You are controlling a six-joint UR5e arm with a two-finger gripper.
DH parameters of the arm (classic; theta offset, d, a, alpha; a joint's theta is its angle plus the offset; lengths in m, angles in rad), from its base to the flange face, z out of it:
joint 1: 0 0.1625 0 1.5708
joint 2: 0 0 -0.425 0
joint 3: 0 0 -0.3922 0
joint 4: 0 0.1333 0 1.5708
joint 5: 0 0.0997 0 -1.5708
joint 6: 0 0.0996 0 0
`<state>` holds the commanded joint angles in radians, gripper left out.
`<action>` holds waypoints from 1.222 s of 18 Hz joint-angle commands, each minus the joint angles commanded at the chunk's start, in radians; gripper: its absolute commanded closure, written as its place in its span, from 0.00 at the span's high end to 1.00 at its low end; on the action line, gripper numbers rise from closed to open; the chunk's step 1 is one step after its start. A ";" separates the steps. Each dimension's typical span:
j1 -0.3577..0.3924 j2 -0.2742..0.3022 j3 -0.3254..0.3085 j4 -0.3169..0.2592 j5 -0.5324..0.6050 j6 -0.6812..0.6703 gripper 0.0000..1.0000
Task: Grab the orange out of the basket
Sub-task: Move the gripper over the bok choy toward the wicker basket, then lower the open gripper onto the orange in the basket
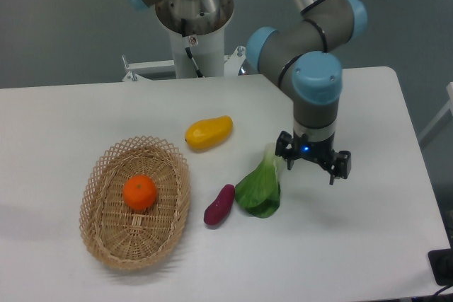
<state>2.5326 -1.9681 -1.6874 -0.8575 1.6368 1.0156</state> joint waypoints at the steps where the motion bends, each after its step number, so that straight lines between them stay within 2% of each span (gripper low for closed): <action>1: -0.011 0.000 0.002 0.002 -0.011 -0.015 1.00; 5: -0.081 0.003 0.008 0.006 -0.021 -0.146 1.00; 13: -0.207 0.008 0.022 0.005 -0.064 -0.301 1.00; 17: -0.241 0.008 0.008 0.005 -0.188 -0.324 1.00; 22: -0.304 0.011 -0.035 0.005 -0.198 -0.325 1.00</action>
<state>2.2290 -1.9574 -1.7225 -0.8529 1.4389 0.6903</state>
